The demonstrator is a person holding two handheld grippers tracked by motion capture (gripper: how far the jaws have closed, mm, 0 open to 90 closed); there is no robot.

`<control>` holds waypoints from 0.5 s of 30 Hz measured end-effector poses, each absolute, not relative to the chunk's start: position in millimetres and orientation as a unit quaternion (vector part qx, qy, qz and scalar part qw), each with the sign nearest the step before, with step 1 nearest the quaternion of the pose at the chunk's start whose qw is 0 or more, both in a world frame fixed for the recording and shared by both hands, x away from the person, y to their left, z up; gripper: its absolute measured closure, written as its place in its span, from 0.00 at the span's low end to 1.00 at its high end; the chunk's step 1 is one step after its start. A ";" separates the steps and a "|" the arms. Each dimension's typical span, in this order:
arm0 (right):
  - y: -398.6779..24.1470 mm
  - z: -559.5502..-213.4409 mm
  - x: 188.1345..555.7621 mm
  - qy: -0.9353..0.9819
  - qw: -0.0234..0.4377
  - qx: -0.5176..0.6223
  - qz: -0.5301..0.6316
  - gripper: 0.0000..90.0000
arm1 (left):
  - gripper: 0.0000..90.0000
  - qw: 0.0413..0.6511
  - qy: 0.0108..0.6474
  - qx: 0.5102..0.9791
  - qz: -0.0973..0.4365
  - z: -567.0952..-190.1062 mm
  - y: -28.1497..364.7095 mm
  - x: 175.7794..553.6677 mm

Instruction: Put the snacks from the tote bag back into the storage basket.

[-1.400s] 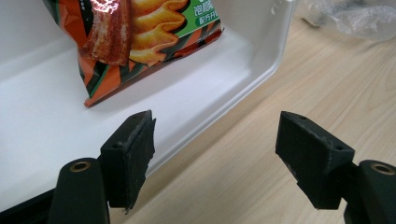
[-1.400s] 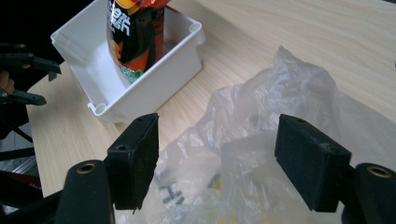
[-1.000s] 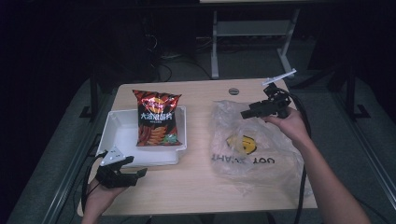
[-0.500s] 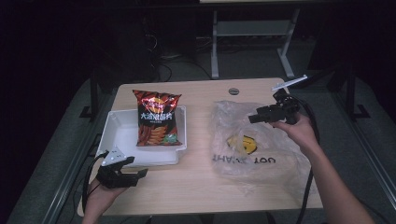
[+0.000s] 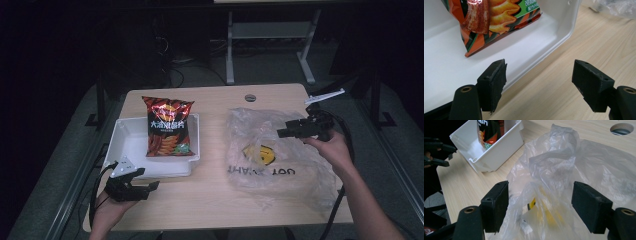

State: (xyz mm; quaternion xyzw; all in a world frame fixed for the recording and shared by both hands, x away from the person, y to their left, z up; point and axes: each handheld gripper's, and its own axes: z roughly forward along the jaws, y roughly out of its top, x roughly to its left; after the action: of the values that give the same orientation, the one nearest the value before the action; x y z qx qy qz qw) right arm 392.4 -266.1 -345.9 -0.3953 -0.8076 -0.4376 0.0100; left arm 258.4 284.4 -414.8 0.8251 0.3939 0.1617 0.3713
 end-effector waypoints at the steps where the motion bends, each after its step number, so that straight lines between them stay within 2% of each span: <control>1: -267.7 -346.3 391.0 -0.806 0.012 -0.396 -0.439 0.33 | 0.30 0.370 0.394 0.826 0.162 -414.7 285.0 258.5; 15: -287.7 -352.0 371.8 -0.805 0.002 -0.401 -0.438 0.32 | 0.29 0.371 0.398 0.823 0.163 -415.8 285.3 258.1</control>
State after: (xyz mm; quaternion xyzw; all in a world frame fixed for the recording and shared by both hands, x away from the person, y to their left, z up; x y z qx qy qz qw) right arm 371.8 -287.7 -352.0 -0.4008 -0.8046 -0.4382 0.0021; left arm 258.1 285.3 -415.8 0.8231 0.3981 0.1634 0.3706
